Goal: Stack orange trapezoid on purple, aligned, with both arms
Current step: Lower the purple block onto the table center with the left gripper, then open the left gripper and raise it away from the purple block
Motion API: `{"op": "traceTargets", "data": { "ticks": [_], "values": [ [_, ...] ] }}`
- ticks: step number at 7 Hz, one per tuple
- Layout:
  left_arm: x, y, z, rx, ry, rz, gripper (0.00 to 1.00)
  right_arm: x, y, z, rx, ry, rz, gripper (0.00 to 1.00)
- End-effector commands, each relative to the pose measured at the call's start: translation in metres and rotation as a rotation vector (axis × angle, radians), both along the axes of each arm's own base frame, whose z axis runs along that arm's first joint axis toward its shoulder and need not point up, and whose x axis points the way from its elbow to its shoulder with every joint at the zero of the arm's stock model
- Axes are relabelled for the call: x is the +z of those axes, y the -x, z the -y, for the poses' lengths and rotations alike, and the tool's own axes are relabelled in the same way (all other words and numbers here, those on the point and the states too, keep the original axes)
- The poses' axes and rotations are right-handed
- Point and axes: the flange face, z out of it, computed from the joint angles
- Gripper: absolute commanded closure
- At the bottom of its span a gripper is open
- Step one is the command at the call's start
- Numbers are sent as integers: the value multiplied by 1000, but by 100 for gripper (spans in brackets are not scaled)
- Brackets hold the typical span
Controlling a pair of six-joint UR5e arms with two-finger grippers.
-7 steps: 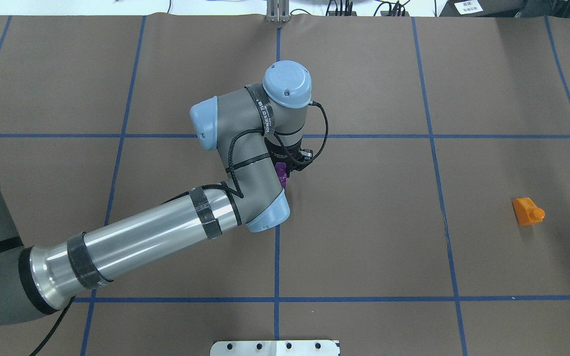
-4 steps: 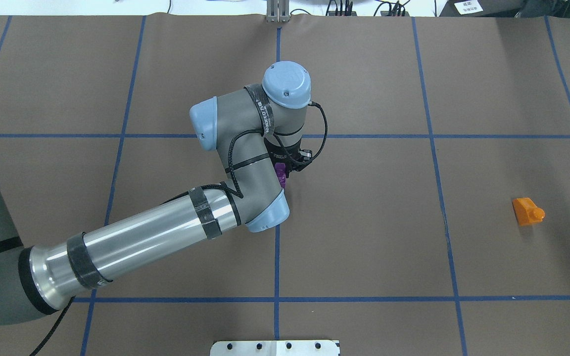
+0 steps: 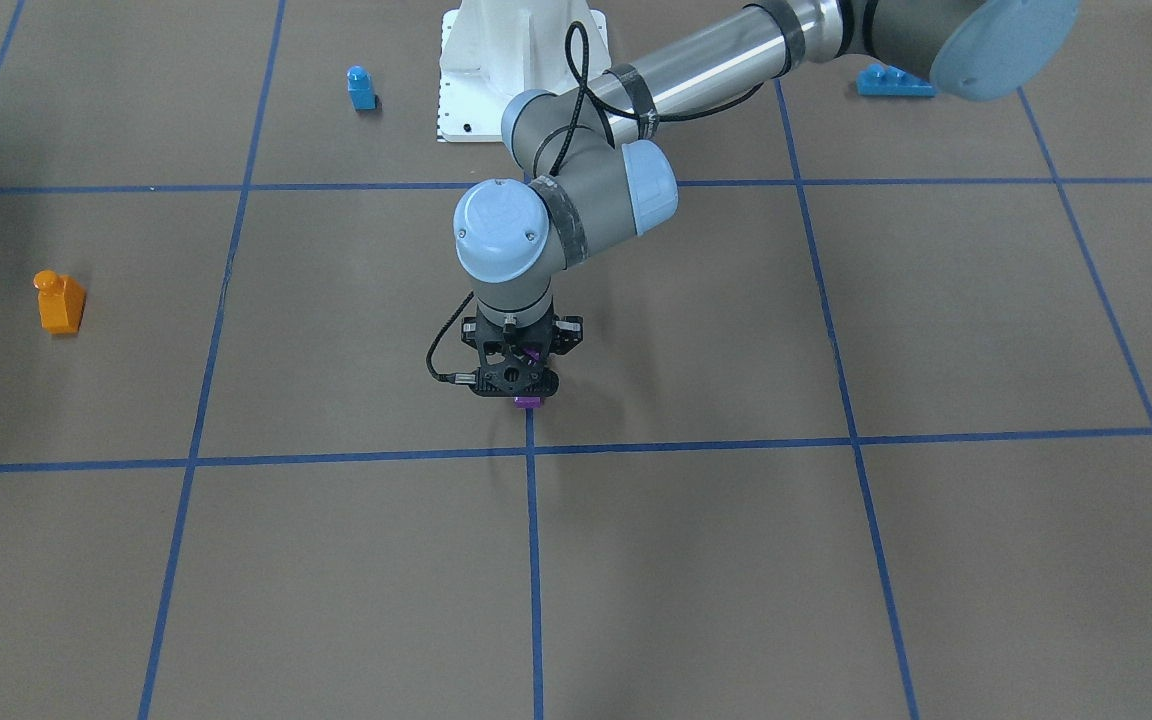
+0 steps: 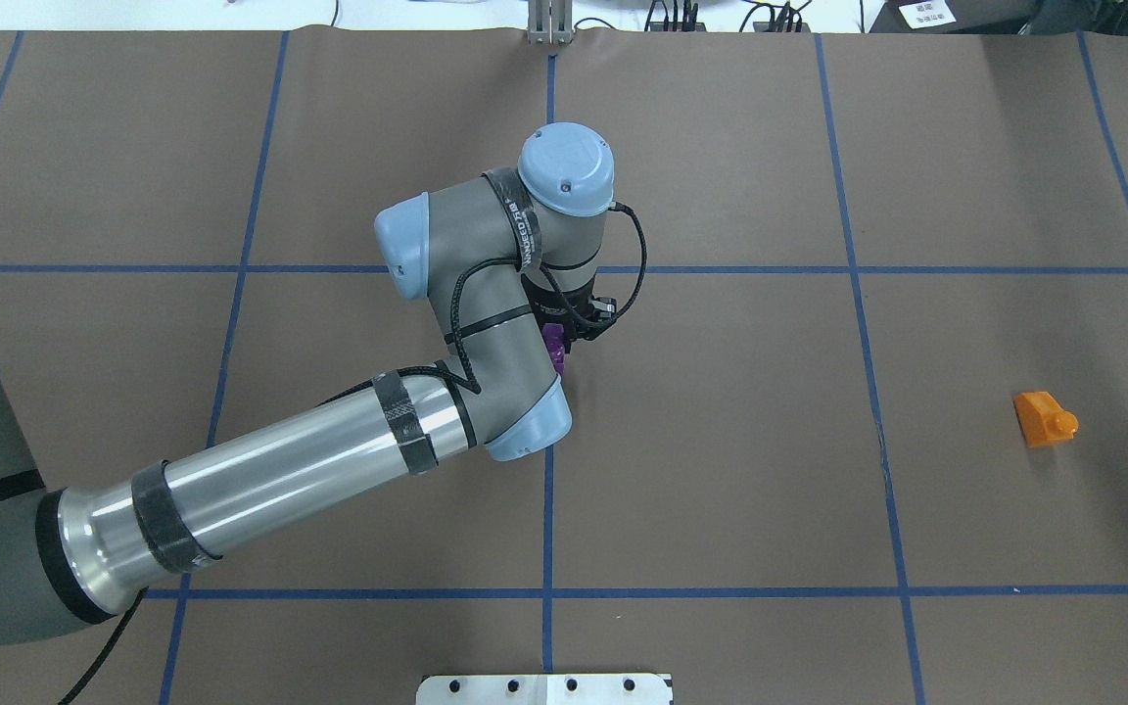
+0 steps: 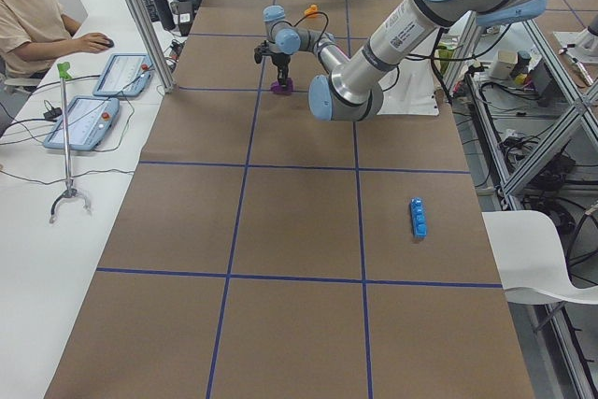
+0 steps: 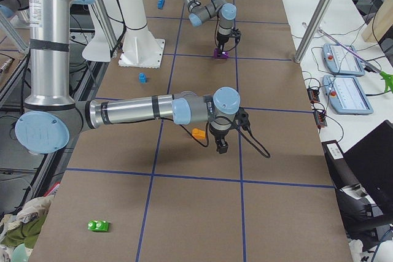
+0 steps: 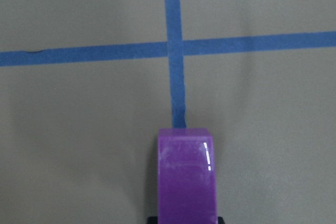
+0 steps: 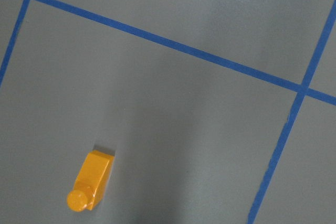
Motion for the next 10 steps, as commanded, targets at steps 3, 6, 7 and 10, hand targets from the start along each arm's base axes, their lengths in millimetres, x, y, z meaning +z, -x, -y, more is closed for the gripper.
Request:
{"op": "traceTargets", "data": {
  "ticks": [3, 6, 7, 10],
  "values": [
    [1, -1, -2, -6, 7, -1, 0, -2, 0, 1, 0, -5, 1, 0],
    [-15, 12, 4, -32, 2, -30, 0, -3, 0, 1, 1, -7, 1, 0],
    [-39, 47, 18, -45, 17, -87, 0, -2, 3, 1, 1, 0, -7, 0],
    [31, 176, -14, -74, -4, -162, 0, -7, 50, 0, 144, 126, -33, 1]
  ]
}}
